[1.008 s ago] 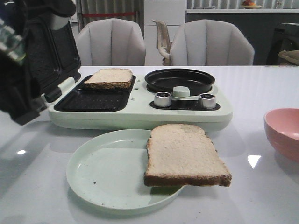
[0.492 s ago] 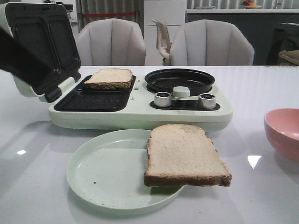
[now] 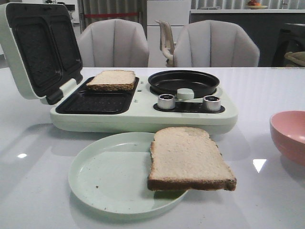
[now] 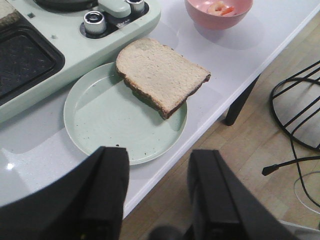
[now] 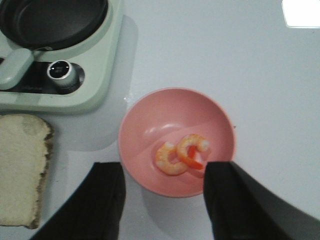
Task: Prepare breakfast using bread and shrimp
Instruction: 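Open the left gripper and withdraw it from the sandwich maker, then reach the right gripper down and grasp the second bread slice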
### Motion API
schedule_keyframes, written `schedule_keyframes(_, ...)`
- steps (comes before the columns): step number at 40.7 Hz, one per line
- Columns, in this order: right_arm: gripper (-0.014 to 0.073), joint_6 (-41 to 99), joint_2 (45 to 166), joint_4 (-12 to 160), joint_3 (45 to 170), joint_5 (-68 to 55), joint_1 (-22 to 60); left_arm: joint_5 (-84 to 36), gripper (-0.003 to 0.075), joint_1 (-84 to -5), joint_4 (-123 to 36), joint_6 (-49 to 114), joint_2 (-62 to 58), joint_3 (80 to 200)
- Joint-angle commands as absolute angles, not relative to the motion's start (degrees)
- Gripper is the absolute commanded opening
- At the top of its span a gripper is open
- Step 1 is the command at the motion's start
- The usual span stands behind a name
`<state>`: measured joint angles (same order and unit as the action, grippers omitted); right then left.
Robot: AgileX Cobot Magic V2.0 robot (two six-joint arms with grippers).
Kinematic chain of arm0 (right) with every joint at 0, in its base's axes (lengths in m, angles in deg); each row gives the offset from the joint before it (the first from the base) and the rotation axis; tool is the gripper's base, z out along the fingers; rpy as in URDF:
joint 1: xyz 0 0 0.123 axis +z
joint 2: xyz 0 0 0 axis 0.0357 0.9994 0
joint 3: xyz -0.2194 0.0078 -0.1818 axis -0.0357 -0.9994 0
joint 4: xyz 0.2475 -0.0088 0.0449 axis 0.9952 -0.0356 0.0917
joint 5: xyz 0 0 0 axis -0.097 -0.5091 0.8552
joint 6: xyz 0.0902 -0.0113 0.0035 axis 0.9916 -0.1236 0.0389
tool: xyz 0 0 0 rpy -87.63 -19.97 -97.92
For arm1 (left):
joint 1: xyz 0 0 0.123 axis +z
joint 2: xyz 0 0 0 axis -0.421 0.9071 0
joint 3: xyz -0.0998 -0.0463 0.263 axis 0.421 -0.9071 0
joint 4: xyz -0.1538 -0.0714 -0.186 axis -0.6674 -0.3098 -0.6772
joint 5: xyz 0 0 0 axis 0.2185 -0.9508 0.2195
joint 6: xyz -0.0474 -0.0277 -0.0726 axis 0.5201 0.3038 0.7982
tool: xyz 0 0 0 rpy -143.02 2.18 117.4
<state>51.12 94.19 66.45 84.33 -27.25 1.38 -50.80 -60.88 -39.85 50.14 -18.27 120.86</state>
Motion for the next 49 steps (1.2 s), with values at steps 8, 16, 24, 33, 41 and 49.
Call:
schedule_keyframes(8,0.0474,42.0,100.8,85.0,85.8,-39.4,1.1,-47.0,0.033,-60.9,-40.7,50.0,-18.7,122.4)
schedule_keyframes(16,0.0474,31.4,110.7,99.3,85.1,-44.4,2.3,-46.9,0.033,-60.9,-40.7,50.0,-18.7,122.4)
schedule_keyframes(24,0.0474,28.6,120.7,104.7,85.1,-36.8,11.3,-46.5,0.0329,-60.9,-40.8,50.0,-18.7,122.4)
schedule_keyframes(33,0.0474,28.6,130.8,106.5,86.9,-27.9,17.0,-46.3,0.0329,-60.9,-40.8,50.0,-18.7,122.4)
schedule_keyframes(41,0.0474,28.6,137.8,106.6,92.0,-27.7,17.0,-46.3,0.0329,-60.9,-40.8,50.0,-18.7,122.4)
schedule_keyframes(49,0.0474,28.6,142.4,106.7,96.9,-28.0,17.0,-46.3,0.0329,-60.9,-40.8,50.0,-18.7,122.4)
